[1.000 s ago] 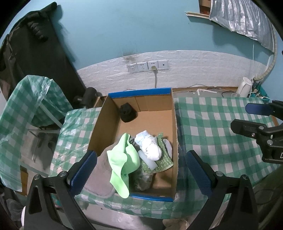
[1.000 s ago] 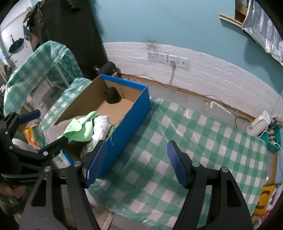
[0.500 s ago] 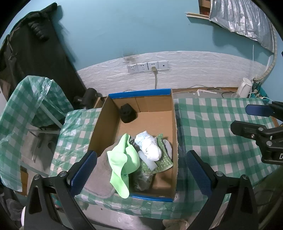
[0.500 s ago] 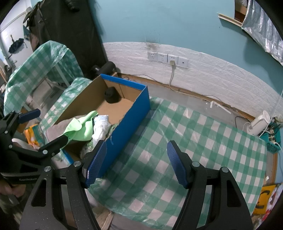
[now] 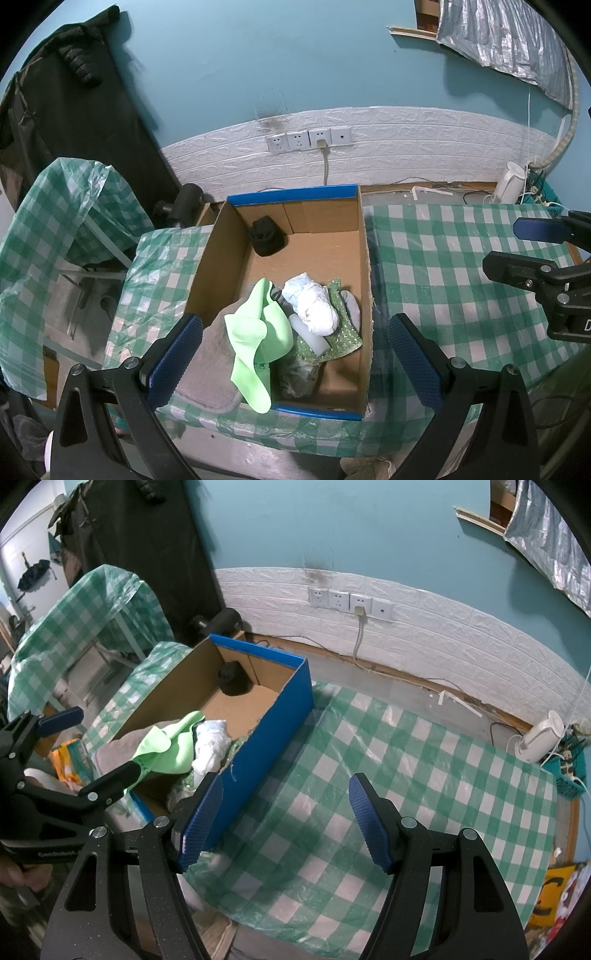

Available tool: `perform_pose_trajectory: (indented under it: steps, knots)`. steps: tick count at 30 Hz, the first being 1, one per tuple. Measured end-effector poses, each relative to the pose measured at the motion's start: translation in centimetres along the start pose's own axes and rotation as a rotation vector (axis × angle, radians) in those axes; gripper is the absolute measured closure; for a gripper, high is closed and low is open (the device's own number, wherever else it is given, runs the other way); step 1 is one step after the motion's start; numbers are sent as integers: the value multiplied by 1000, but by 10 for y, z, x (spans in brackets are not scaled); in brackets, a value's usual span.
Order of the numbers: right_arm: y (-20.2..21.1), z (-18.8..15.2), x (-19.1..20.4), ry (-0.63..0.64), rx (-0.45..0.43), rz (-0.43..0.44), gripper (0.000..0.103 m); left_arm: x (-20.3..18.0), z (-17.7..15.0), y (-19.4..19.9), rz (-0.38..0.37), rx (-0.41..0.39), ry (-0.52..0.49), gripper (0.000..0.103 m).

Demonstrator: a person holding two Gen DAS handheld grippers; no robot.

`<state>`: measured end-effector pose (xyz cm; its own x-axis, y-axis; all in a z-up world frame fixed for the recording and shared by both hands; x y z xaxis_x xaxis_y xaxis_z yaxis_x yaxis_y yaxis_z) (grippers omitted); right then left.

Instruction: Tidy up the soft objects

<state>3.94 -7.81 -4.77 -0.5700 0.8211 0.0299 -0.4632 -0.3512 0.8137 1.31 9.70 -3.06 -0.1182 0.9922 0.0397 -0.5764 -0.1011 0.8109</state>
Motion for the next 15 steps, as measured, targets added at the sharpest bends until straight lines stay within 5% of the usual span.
perform_pose_trajectory:
  steps: [15]
  knots:
    - [1, -1, 0, -1, 3, 2, 32, 0, 0, 0, 0, -1, 3, 2]
Point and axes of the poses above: each gripper's, at about its wrist camera, not at the fingertips, and y roughly against the way its jaws point, x to its left, z to its top, the point moved 4 cm from there along -y, roughly the way its jaws point, and after that the axes turned 14 degrees about y, right-handed, at the moved point
